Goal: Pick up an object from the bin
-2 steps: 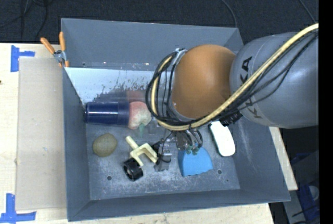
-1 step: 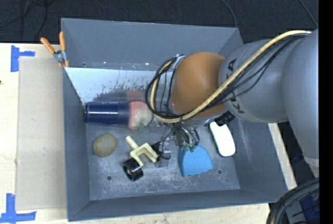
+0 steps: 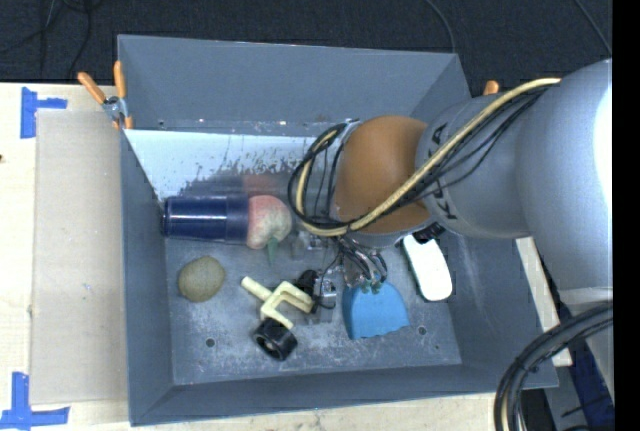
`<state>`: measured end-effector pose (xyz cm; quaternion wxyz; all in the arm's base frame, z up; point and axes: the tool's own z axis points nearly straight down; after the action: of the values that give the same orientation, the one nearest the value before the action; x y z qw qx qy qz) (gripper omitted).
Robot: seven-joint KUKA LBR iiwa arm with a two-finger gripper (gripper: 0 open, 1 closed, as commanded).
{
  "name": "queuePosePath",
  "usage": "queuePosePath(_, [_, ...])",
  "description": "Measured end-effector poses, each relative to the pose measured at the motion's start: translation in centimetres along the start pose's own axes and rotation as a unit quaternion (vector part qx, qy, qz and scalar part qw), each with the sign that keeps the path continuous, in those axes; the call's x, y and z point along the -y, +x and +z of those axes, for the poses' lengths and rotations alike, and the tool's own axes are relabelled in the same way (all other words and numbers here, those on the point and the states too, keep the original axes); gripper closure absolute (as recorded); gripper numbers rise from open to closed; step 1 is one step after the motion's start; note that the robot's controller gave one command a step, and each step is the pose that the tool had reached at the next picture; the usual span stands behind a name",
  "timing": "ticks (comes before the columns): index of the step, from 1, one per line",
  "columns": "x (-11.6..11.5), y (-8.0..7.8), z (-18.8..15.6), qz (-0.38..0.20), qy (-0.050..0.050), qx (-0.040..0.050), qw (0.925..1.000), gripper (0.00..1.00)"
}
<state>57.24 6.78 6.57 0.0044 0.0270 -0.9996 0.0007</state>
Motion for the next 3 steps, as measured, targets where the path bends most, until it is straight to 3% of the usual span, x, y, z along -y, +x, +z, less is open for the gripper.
queuePosePath(1, [-1.5,1.2,-0.4,0.085,-0.001,0.0007,0.9964,0.0])
queuePosePath(2, [-3.5,3.0,-0.3,0.032,0.0,-0.0024,0.9995,0.0])
queuePosePath(3, [-2.5,2.7,-0.4,-0.037,-0.001,-0.0004,0.9993,1.0])
